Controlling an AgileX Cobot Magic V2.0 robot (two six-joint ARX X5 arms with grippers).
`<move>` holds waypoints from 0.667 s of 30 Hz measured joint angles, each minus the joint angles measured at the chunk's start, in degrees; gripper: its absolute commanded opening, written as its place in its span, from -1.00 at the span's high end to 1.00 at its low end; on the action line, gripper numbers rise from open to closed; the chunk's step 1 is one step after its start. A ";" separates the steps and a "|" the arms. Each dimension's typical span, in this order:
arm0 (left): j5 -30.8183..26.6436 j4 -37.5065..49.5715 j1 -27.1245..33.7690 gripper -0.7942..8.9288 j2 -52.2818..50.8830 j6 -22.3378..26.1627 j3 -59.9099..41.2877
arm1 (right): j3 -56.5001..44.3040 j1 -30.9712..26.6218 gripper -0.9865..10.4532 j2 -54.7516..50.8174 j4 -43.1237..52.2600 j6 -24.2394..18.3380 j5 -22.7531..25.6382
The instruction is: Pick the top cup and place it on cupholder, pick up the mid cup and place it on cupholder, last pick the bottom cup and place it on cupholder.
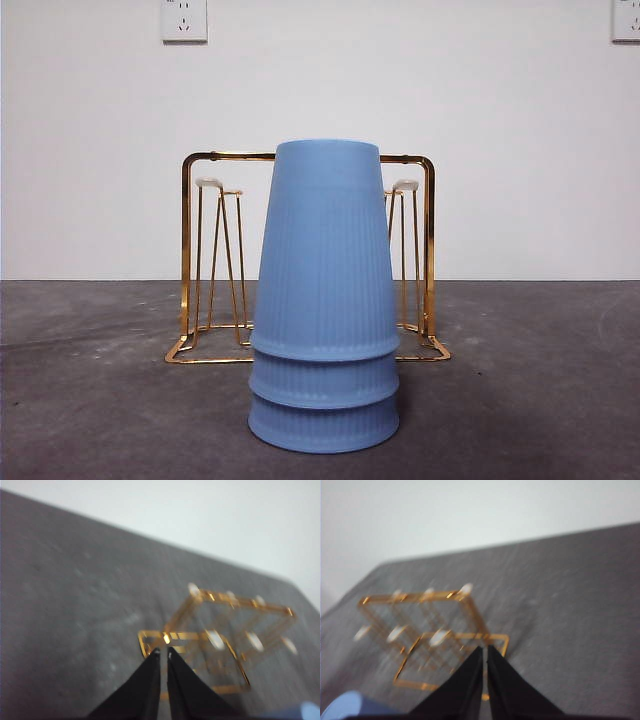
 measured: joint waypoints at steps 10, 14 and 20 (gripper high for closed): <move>8.31 -13.31 -8.41 0.81 11.58 12.02 11.37 | 13.97 12.55 0.81 13.25 -16.20 -12.96 -1.68; 8.66 -15.96 -14.23 0.81 11.76 14.51 12.83 | 14.80 20.17 0.81 14.51 -18.27 -15.76 -1.33; 8.79 -18.69 -21.22 0.79 11.80 16.50 12.83 | 14.80 28.09 0.81 14.64 -20.72 -17.97 1.44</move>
